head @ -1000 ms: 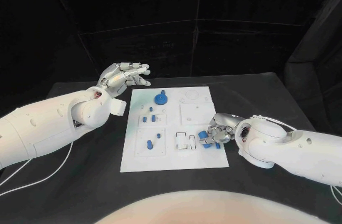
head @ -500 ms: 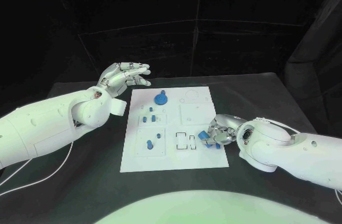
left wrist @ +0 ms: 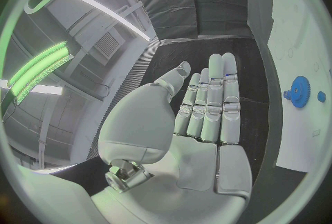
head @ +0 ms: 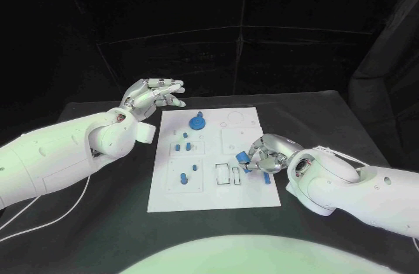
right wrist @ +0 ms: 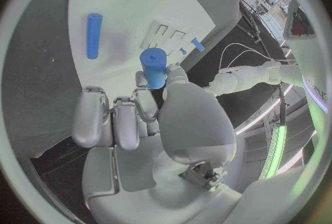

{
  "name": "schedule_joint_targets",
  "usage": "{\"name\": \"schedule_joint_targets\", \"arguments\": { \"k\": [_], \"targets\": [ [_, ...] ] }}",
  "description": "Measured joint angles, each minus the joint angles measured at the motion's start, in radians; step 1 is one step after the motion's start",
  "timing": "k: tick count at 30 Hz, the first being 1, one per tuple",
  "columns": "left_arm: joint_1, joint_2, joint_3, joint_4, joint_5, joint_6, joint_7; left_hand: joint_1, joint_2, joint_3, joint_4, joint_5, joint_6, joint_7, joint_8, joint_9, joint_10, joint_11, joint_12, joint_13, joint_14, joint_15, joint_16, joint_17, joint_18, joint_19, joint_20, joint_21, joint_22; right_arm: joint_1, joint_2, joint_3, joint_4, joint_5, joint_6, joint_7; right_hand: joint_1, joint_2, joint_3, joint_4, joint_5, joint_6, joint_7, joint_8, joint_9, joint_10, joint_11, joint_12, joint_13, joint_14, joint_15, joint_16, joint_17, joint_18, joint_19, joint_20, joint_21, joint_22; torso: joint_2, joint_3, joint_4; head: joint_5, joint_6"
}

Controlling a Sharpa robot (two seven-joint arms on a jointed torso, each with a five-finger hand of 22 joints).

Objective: Assemble the parts on the task board

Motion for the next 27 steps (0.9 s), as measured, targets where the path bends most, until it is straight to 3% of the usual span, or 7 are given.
{"name": "schedule_joint_targets", "arguments": {
  "k": [3,8,19,27],
  "targets": [
    [0.000,0.001,0.000,-0.001,0.000,0.000,0.000,0.000,0.000,0.000,0.000,0.000,0.000,0.000,0.000,0.000,0.000,0.000,0.000,0.000,0.000,0.000,0.000,0.000,0.000,0.000,0.000,0.000,-0.001,0.000,0.015,0.000,-0.002,0.000,0.002,0.000,-0.001,0.001,-0.005,0.006,-0.005,0.000,0.000,0.000,0.002,0.000,0.000,0.000,-0.002,0.000,0.000,0.000,0.000,0.000,0.000,0.000,0.000,0.000,0.000,-0.0001,-0.0010,0.004,-0.001],
    [0.000,0.003,0.000,-0.001,0.000,0.000,0.000,0.000,0.000,0.000,0.000,0.000,0.000,0.000,0.000,0.000,0.000,0.000,0.000,0.000,0.000,0.000,0.000,0.000,0.000,0.000,0.000,0.000,-0.001,0.000,0.046,0.000,-0.017,0.006,0.034,-0.007,-0.038,0.016,-0.013,0.014,-0.055,0.000,0.000,0.009,0.009,0.000,0.000,-0.005,-0.003,0.000,0.000,0.000,0.000,0.000,0.000,0.000,0.000,0.000,0.000,-0.0004,-0.0015,0.008,-0.003],
    [0.000,0.004,0.000,-0.001,0.000,0.000,0.000,0.000,0.000,0.000,0.000,0.000,0.000,0.000,0.000,0.000,0.000,0.000,0.000,0.000,0.000,0.000,0.000,0.000,0.000,0.000,0.000,0.000,-0.001,0.000,0.111,0.000,-0.042,0.033,0.119,-0.033,-0.066,0.044,-0.025,0.016,-0.069,0.027,-0.019,0.031,0.022,0.009,-0.009,-0.005,0.008,-0.001,-0.008,0.000,0.000,0.000,0.004,-0.004,0.005,0.010,0.001,0.0002,-0.0015,0.019,-0.007],
    [0.000,0.005,0.000,-0.001,0.000,0.000,0.000,0.000,0.000,0.000,0.000,0.000,0.000,0.000,0.000,0.000,0.000,0.000,0.000,0.000,0.000,0.000,0.000,0.000,0.000,0.000,0.000,0.000,-0.001,0.000,0.140,0.000,-0.057,0.043,0.134,-0.046,-0.071,0.041,-0.031,0.010,-0.074,0.041,-0.026,0.039,0.030,0.013,-0.012,-0.005,0.008,0.000,-0.014,0.000,0.000,0.000,0.007,-0.007,0.008,0.011,0.001,0.0005,-0.0021,0.022,-0.007]
  ]
}}
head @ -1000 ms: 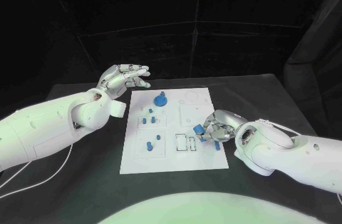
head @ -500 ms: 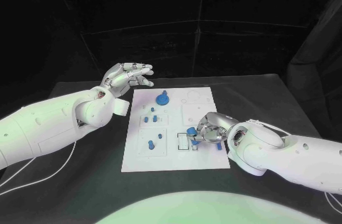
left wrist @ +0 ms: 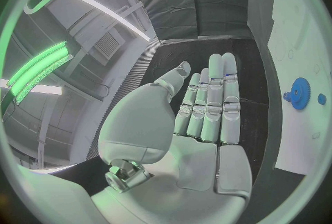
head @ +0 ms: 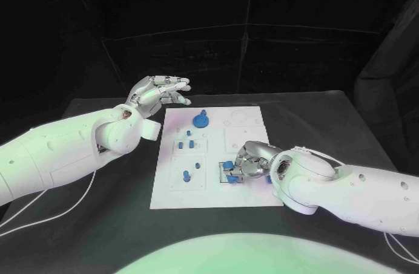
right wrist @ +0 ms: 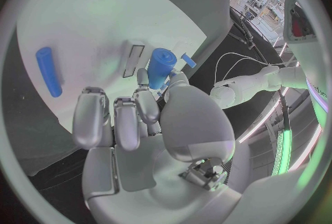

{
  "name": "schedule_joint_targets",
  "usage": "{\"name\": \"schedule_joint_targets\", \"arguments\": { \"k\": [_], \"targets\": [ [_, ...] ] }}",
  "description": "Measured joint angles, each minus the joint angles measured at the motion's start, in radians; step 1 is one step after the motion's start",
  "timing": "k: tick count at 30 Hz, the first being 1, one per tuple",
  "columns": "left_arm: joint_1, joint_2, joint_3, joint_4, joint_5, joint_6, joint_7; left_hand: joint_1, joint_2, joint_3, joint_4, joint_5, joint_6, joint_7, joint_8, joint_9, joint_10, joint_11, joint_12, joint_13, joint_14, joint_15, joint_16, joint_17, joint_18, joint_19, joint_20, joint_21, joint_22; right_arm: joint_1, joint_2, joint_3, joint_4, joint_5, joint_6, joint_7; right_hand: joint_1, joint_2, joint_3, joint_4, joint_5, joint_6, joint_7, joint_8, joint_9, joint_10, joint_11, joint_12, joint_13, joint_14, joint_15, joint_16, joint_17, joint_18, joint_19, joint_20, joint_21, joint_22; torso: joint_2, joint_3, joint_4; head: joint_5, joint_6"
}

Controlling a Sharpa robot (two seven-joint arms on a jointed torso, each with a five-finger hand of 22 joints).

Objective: Assemble the parts on the task board

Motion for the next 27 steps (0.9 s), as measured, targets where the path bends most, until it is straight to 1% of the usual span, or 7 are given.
{"name": "schedule_joint_targets", "arguments": {
  "k": [10,12,16,18,20,23,27],
  "targets": [
    [0.000,0.001,0.000,0.000,0.000,0.000,0.000,0.000,0.000,0.000,0.000,0.000,0.000,0.000,0.004,0.000,0.000,0.000,0.000,0.000,0.000,0.000,0.000,0.000,0.000,0.000,0.000,0.000,0.000,0.000,0.023,0.000,-0.016,0.001,-0.011,-0.014,0.000,0.000,-0.008,0.003,-0.029,0.006,-0.005,0.008,0.007,0.003,-0.003,-0.004,0.002,-0.004,-0.003,0.000,0.001,0.000,0.000,0.000,0.000,0.001,0.000,0.0003,-0.0012,0.005,0.001],
    [0.000,0.001,0.000,0.001,0.000,0.000,0.000,0.000,0.000,0.000,0.000,0.000,0.000,0.000,0.004,0.000,0.000,0.000,0.000,0.000,0.000,0.000,0.000,0.000,0.000,0.000,0.000,0.000,0.000,0.000,0.028,0.000,-0.019,0.001,-0.011,-0.016,-0.015,0.005,-0.023,0.001,-0.086,0.009,-0.007,0.013,0.013,0.003,-0.003,-0.007,0.002,-0.004,-0.004,0.000,0.001,0.000,0.000,0.000,0.000,0.001,0.000,0.0003,-0.0013,0.005,0.000],
    [0.000,0.001,0.000,0.001,0.000,0.000,0.000,0.000,0.000,0.000,0.000,0.000,0.000,0.000,0.004,0.000,0.000,0.000,0.000,0.000,0.000,0.000,0.000,0.000,0.000,0.000,0.000,0.000,0.000,0.000,0.034,0.000,-0.025,0.001,-0.011,-0.019,-0.088,-0.003,-0.073,-0.002,-0.345,0.008,-0.006,0.020,0.021,-0.002,-0.009,-0.026,-0.007,-0.002,-0.009,0.000,0.001,0.000,0.003,-0.004,0.000,-0.008,0.000,0.0002,-0.0017,0.006,-0.001],
    [0.000,0.001,0.000,0.001,0.000,0.000,0.000,0.000,0.000,0.000,0.000,0.000,0.000,0.000,0.004,0.000,0.000,0.000,0.000,0.000,0.000,0.000,0.000,0.000,0.000,0.000,0.000,0.000,0.000,0.000,0.035,0.000,-0.028,0.001,-0.011,-0.021,-0.125,-0.018,-0.083,0.003,-0.439,0.002,0.000,0.020,0.025,-0.002,-0.009,-0.037,-0.014,-0.002,-0.009,0.000,0.001,0.000,0.000,-0.007,-0.007,-0.013,0.000,0.0002,-0.0018,0.006,-0.001],
    [0.000,0.001,0.000,0.001,0.000,0.000,0.000,0.000,0.000,0.000,0.000,0.000,0.000,0.000,0.004,0.000,0.000,0.000,0.000,0.000,0.000,0.000,0.000,0.000,0.000,0.000,0.000,0.000,0.000,0.000,0.036,0.000,-0.031,0.000,-0.013,-0.023,-0.144,-0.037,-0.085,0.005,-0.471,-0.003,-0.001,0.020,0.026,-0.004,-0.009,-0.041,-0.019,-0.002,-0.009,-0.005,0.001,0.000,0.000,-0.007,-0.007,-0.018,-0.001,0.0001,-0.0018,0.006,-0.002],
    [0.000,0.001,0.000,0.002,0.000,0.001,-0.001,0.000,0.000,0.000,0.000,0.000,0.000,0.000,0.004,0.000,0.000,0.000,0.000,0.000,0.000,0.000,0.000,0.000,0.000,0.000,0.000,0.000,-0.001,0.000,0.036,0.000,-0.035,-0.001,-0.017,-0.025,-0.212,-0.105,-0.036,0.010,-0.482,-0.024,0.005,0.020,0.033,-0.029,-0.003,-0.074,-0.043,-0.002,-0.009,-0.005,0.001,0.000,-0.004,-0.004,-0.018,-0.027,-0.001,-0.0001,-0.0018,0.006,-0.002],
    [0.000,0.000,0.000,0.002,0.000,0.001,-0.001,0.000,0.000,0.000,0.000,0.000,0.000,0.000,0.004,0.000,0.000,0.000,0.000,0.000,0.000,0.000,0.000,0.000,0.000,0.000,0.000,0.000,-0.001,0.000,0.036,0.000,-0.035,-0.005,-0.024,-0.028,-0.226,-0.119,-0.013,0.009,-0.482,-0.024,0.005,0.020,0.035,-0.029,-0.003,-0.080,-0.050,-0.002,-0.009,-0.009,0.001,0.000,-0.004,-0.004,-0.018,-0.030,-0.001,-0.0001,-0.0017,0.006,-0.003]
  ]
}}
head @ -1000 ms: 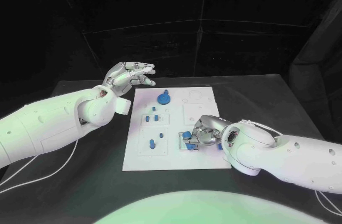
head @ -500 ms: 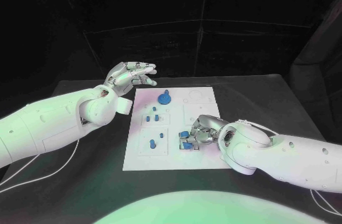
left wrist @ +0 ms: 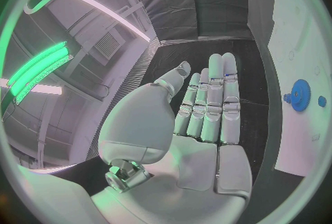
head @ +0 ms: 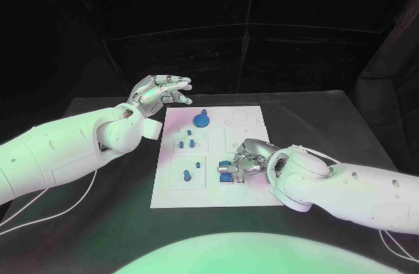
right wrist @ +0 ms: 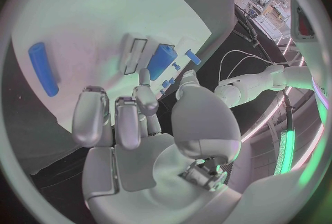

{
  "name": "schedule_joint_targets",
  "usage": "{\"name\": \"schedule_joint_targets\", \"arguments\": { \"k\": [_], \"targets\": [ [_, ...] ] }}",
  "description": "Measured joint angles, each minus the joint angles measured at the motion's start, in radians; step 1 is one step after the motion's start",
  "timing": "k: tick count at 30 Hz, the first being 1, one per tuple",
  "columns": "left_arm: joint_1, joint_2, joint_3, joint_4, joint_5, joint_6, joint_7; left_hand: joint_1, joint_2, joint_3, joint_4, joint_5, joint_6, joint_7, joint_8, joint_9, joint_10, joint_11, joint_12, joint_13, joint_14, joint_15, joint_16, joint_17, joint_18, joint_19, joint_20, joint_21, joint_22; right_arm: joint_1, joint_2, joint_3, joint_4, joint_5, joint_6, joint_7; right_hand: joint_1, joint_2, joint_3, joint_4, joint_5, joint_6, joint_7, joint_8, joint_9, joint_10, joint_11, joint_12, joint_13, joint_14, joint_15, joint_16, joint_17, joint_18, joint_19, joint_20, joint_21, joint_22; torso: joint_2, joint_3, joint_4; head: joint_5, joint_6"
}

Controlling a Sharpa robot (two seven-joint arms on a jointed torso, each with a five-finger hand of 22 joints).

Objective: Assemble the parts on the task board

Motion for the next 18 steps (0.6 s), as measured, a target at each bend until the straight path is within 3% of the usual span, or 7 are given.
{"name": "schedule_joint_targets", "arguments": {
  "k": [2,7,13,18],
  "targets": [
    [0.000,0.000,0.000,0.000,0.000,0.000,0.000,0.000,0.000,0.000,0.000,0.000,0.000,0.000,0.000,0.000,0.000,0.000,0.000,0.000,0.000,0.000,0.000,0.000,0.000,0.000,0.000,0.000,0.000,0.000,-0.002,0.000,0.001,-0.002,-0.003,0.000,0.008,0.007,0.018,-0.002,0.000,0.000,0.000,0.004,0.002,0.000,0.000,0.000,0.000,0.000,0.000,0.000,0.000,0.000,0.000,0.000,0.000,0.000,0.000,0.0002,0.0000,0.000,-0.001],
    [0.000,-0.001,0.000,0.000,0.000,0.001,-0.001,0.000,0.000,0.000,0.000,0.000,0.000,0.000,0.000,0.000,0.000,0.000,0.000,0.000,0.000,0.000,0.000,0.000,0.000,0.000,0.000,0.000,0.000,0.000,-0.011,0.000,0.012,-0.007,-0.008,0.006,0.110,0.028,0.045,-0.018,0.023,-0.007,0.000,0.015,0.012,0.000,0.000,0.000,0.007,0.000,0.000,0.000,0.000,0.000,0.000,0.000,0.000,0.000,0.000,0.0010,-0.0004,0.002,-0.002],
    [0.000,-0.001,0.000,-0.001,0.000,0.002,-0.001,0.000,0.000,0.000,0.000,0.000,0.000,0.000,0.000,0.000,0.000,0.000,0.000,0.000,0.000,0.000,0.000,0.001,0.000,0.000,0.000,0.000,0.000,0.000,-0.017,0.000,0.022,-0.019,-0.008,0.020,0.255,0.047,0.061,-0.085,0.063,-0.007,0.000,0.035,0.025,0.000,0.000,0.004,0.021,0.000,0.000,0.000,0.000,0.000,0.000,0.000,0.000,0.004,0.000,0.0016,-0.0012,0.001,-0.004],
    [0.000,0.000,0.000,-0.001,0.000,0.002,-0.001,0.000,0.000,0.000,0.000,0.000,0.000,0.000,0.000,0.000,0.000,0.000,0.000,0.000,0.000,0.000,0.000,0.001,0.000,0.000,0.000,0.000,0.000,0.000,-0.023,0.000,0.025,-0.034,-0.006,0.027,0.306,0.051,0.058,-0.121,0.070,-0.007,0.000,0.046,0.032,0.004,-0.004,0.007,0.028,0.000,0.000,0.000,0.000,0.000,0.000,0.000,0.000,0.006,-0.001,0.0019,-0.0013,-0.002,-0.004]
  ]
}}
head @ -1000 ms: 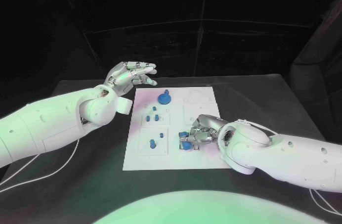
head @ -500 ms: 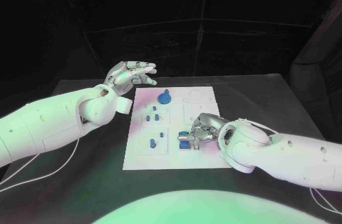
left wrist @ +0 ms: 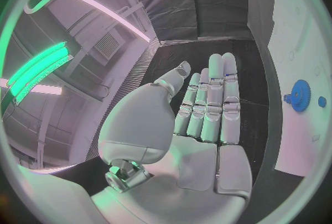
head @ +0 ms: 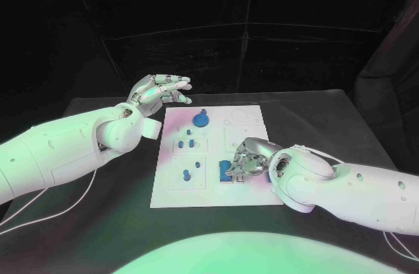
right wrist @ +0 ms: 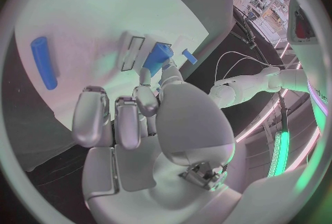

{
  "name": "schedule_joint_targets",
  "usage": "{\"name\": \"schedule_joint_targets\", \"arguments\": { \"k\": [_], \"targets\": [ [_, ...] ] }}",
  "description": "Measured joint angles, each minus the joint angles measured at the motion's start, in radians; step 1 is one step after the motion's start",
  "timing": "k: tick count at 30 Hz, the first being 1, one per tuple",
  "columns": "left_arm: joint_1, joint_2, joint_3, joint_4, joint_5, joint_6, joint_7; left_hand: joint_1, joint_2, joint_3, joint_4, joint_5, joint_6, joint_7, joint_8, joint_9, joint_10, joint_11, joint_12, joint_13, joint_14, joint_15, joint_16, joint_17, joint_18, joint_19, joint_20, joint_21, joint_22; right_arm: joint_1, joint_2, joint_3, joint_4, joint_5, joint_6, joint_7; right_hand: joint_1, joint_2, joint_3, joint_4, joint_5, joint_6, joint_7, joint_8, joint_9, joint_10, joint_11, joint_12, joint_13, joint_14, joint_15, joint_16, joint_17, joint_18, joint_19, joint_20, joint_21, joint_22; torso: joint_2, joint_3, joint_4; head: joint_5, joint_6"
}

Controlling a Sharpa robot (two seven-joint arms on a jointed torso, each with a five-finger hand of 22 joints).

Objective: Assemble the parts on the task board

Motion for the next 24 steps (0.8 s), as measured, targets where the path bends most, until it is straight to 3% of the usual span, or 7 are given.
{"name": "schedule_joint_targets", "arguments": {
  "k": [24],
  "targets": [
    [0.000,0.000,0.000,0.000,0.000,0.000,0.000,0.000,0.000,0.000,0.000,0.000,0.000,0.000,0.000,0.000,0.000,0.000,0.000,0.000,0.000,0.000,0.000,0.000,0.000,0.000,0.000,0.000,0.000,0.000,0.015,0.000,-0.030,-0.050,0.000,-0.002,0.031,0.031,-0.002,-0.022,0.021,0.004,-0.004,0.018,0.008,0.011,-0.003,0.012,0.013,0.000,0.000,0.000,0.000,0.000,0.000,0.000,0.000,0.008,0.001,-0.0014,0.0013,-0.002,-0.002]
  ]
}}
